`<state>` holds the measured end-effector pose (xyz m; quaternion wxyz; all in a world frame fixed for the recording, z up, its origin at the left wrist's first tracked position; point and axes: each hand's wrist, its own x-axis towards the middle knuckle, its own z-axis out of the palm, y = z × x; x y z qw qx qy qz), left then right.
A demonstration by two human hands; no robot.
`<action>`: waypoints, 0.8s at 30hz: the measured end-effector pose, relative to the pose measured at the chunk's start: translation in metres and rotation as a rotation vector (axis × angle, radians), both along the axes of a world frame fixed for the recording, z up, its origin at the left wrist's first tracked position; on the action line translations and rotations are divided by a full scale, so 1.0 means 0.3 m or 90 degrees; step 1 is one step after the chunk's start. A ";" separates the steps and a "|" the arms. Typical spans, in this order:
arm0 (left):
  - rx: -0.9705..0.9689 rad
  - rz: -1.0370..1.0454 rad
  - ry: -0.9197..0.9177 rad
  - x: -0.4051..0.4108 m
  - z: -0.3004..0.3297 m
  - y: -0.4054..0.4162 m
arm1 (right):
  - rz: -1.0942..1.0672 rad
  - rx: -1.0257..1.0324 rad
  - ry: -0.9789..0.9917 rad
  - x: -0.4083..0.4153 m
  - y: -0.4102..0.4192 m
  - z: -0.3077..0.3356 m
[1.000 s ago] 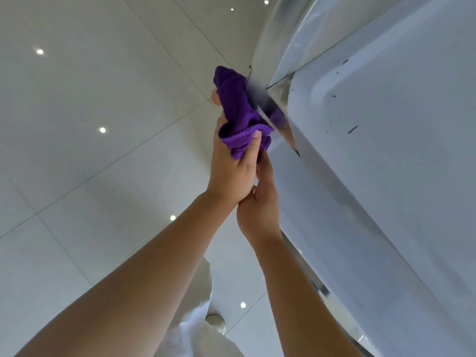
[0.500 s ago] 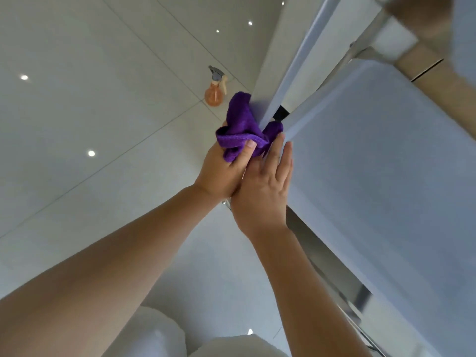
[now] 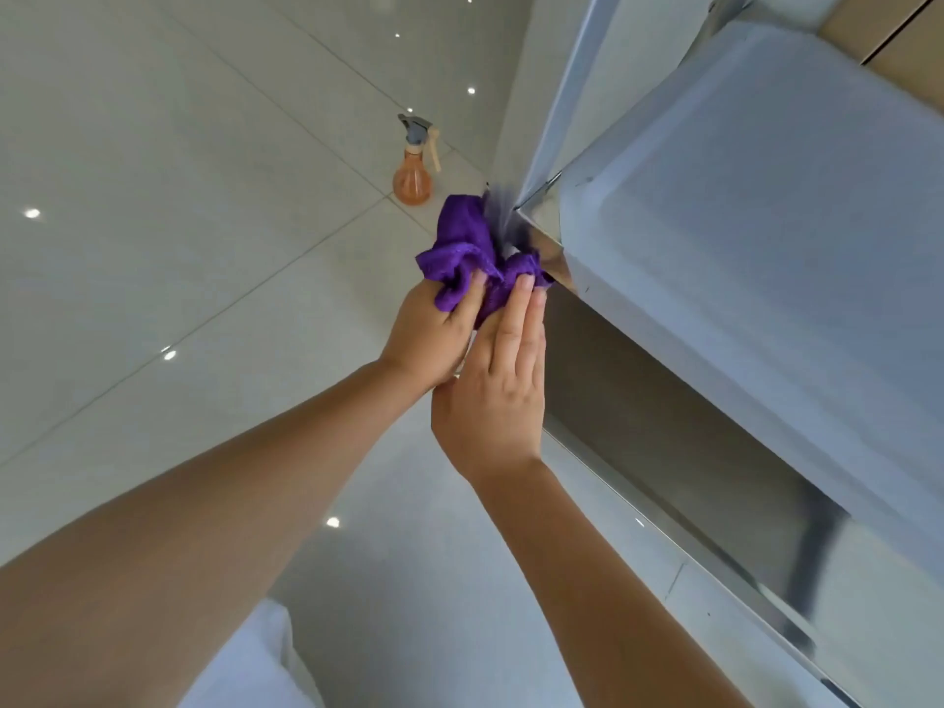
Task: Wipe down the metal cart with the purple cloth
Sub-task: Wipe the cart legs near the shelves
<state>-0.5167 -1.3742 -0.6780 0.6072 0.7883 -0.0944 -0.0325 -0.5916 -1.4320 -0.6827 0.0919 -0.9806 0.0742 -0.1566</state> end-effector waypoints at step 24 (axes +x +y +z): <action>0.106 0.054 0.210 -0.159 -0.318 -0.078 | 0.016 0.144 0.287 -0.104 -0.141 -0.250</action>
